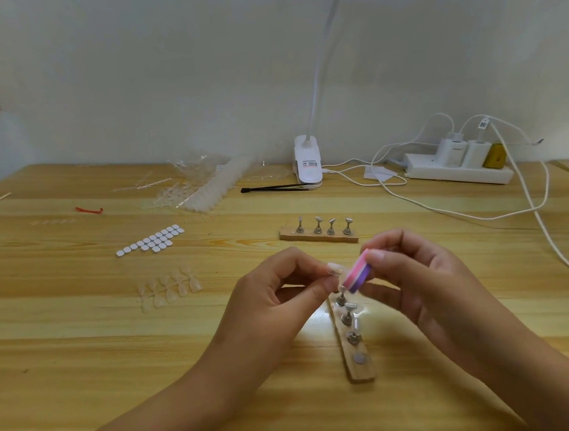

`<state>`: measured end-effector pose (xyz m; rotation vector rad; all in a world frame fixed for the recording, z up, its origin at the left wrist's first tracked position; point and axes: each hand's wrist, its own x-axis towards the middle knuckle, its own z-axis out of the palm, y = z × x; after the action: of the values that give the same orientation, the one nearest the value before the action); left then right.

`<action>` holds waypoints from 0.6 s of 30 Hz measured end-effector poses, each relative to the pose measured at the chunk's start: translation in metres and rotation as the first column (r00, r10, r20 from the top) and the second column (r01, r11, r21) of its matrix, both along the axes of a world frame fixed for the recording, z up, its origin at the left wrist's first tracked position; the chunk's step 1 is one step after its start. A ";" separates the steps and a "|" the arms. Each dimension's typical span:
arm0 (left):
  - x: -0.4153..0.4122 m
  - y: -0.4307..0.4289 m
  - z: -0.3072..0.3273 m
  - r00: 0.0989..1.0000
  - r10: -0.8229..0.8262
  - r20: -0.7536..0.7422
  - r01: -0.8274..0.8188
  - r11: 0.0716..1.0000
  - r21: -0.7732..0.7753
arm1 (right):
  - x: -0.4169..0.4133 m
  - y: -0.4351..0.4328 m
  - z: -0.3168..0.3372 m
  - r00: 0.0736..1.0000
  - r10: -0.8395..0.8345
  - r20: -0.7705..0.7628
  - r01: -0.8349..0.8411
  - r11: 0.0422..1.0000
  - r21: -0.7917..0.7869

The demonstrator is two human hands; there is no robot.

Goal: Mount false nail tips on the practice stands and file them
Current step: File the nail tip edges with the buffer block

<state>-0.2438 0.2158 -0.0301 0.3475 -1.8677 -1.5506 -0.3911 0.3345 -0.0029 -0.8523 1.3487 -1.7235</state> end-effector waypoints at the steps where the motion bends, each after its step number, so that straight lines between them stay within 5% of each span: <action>1: 0.000 0.000 0.000 1.000 -0.001 -0.007 0.001 1.000 0.009 | -0.003 0.000 0.000 0.999 -0.040 0.031 0.040 0.999 -0.008; 6: 0.000 0.002 0.000 1.000 -0.020 0.003 0.020 1.000 -0.013 | -0.002 0.004 0.003 0.981 0.189 -0.042 -0.188 0.982 0.029; 11: 0.000 0.000 0.000 1.000 -0.025 0.010 0.025 1.000 0.008 | -0.010 0.001 0.000 0.996 -0.070 0.060 0.071 0.997 -0.019; 15: 0.001 0.003 0.001 0.999 -0.031 0.020 0.031 0.999 0.009 | -0.005 0.005 0.005 0.977 0.211 -0.039 -0.209 0.977 0.041; 18: 0.001 0.002 0.003 0.999 -0.027 0.033 0.026 0.999 0.026 | -0.001 0.001 0.002 0.995 0.094 -0.044 -0.094 0.995 0.016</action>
<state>-0.2430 0.2175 -0.0274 0.3636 -1.8866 -1.5967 -0.3918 0.3351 -0.0010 -0.9369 1.3274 -1.6295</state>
